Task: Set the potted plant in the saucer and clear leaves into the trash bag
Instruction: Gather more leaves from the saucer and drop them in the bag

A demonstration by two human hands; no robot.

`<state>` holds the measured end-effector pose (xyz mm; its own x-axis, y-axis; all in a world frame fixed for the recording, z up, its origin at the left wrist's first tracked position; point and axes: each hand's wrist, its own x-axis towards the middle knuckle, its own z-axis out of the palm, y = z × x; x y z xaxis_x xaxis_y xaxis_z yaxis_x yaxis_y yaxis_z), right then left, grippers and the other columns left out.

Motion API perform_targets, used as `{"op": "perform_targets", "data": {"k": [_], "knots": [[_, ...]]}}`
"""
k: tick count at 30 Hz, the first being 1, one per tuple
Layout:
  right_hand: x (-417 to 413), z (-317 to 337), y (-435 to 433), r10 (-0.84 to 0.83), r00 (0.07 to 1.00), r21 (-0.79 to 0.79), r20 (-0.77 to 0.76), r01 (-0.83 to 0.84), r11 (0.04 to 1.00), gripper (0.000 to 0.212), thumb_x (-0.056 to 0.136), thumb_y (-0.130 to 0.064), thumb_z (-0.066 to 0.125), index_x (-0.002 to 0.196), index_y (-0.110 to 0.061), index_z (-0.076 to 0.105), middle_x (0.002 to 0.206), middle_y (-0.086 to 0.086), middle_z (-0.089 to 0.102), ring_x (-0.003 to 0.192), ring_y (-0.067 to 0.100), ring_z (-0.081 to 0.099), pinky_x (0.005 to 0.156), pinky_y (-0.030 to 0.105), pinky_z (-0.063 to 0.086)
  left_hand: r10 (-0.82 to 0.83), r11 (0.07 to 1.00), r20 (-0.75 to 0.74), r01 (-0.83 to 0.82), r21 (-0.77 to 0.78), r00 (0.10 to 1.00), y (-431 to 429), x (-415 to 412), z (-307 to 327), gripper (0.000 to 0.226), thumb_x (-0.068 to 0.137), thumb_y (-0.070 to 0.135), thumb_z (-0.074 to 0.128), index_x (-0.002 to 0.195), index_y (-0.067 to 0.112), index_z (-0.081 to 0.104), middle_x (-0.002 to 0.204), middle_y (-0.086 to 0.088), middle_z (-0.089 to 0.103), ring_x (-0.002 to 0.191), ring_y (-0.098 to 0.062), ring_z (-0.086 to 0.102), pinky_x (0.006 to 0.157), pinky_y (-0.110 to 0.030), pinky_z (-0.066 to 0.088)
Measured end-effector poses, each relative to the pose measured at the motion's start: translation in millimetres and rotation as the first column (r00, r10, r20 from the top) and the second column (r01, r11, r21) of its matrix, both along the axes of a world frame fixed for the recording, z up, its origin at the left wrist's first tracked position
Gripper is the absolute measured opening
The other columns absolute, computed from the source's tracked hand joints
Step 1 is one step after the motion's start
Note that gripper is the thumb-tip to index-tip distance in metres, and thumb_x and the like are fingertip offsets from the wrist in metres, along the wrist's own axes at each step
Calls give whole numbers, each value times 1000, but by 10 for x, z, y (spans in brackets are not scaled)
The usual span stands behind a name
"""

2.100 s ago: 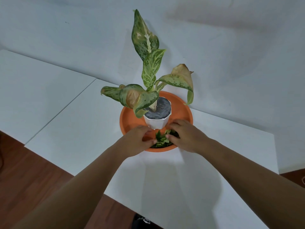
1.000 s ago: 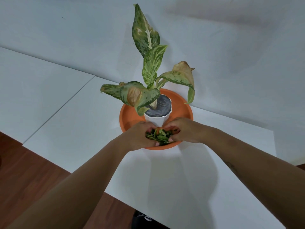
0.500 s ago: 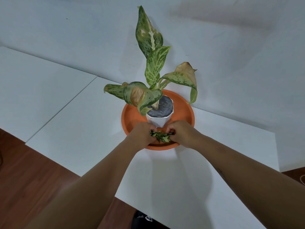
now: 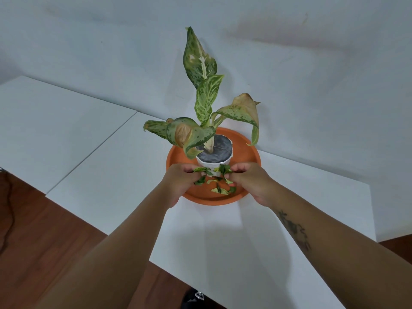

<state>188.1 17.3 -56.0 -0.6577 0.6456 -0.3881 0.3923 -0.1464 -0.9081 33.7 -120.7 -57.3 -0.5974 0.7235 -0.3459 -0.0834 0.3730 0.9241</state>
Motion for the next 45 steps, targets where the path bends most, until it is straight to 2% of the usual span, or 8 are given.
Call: {"op": "perform_targets", "data": {"k": [5, 9, 17, 24, 28, 35, 40, 45], "knots": [[25, 14, -59, 15, 1000, -30, 17, -14, 999, 14, 79, -13, 76, 84, -24, 69, 92, -1, 72, 79, 16, 74, 82, 29, 59, 30, 1000, 31, -30, -8, 999, -40, 20, -42, 7, 83, 16, 74, 88, 14, 79, 89, -6, 79, 90, -22, 73, 86, -32, 57], [98, 57, -168, -20, 1000, -37, 3, 21, 999, 12, 80, -10, 74, 86, -20, 69, 88, -1, 71, 70, 12, 72, 68, 18, 58, 14, 999, 72, -16, 28, 997, -56, 73, -68, 10, 84, 16, 74, 92, 12, 77, 92, -7, 78, 94, -23, 73, 91, -35, 57], [115, 110, -392, -157, 985, -78, -75, 151, 985, 11, 81, -1, 71, 84, -11, 68, 88, 5, 68, 79, 17, 68, 77, 24, 58, -59, 990, 176, 36, 136, 983, -67, 11, -25, 9, 86, 5, 68, 90, 7, 76, 93, -11, 77, 90, -21, 72, 87, -30, 57], [37, 133, -608, -272, 956, -97, -106, 263, 960, 24, 83, 4, 67, 107, 8, 65, 114, 24, 66, 99, 31, 67, 95, 40, 54, -123, 980, 257, 76, 185, 959, -155, -129, -52, 12, 88, 0, 65, 87, 6, 75, 86, -8, 76, 82, -15, 72, 73, -22, 59], [16, 140, -710, -343, 930, -124, -133, 327, 937, 29, 83, 5, 67, 110, 11, 62, 116, 26, 64, 106, 35, 65, 97, 41, 52, -158, 974, 285, 102, 201, 946, -209, -236, -110, 14, 88, 0, 65, 84, 7, 76, 86, -9, 76, 85, -19, 70, 79, -27, 58], [96, 150, -829, -410, 894, -141, -180, 389, 910, 18, 82, 5, 67, 100, 8, 64, 104, 21, 65, 89, 24, 65, 70, 22, 55, -192, 972, 317, 135, 195, 929, -179, -223, -123, 17, 89, 1, 64, 104, -4, 70, 102, -17, 74, 92, -22, 71, 83, -28, 57], [289, 129, -845, -432, 879, -166, -201, 404, 900, 22, 85, 2, 65, 104, 13, 64, 103, 22, 68, 92, 25, 65, 85, 30, 55, -253, 957, 384, 170, 235, 888, -97, -41, -74, 18, 89, -2, 63, 105, -6, 69, 103, -17, 74, 88, -20, 74, 76, -24, 60], [567, 170, -828, -486, 844, -187, -226, 452, 872, 4, 84, 2, 67, 88, 1, 67, 91, 12, 70, 82, 18, 68, 73, 22, 55, -321, 944, 385, 258, 207, 865, 60, 188, -69, 17, 90, 0, 63, 105, -5, 69, 105, -17, 74, 100, -27, 72, 90, -34, 55]]}}
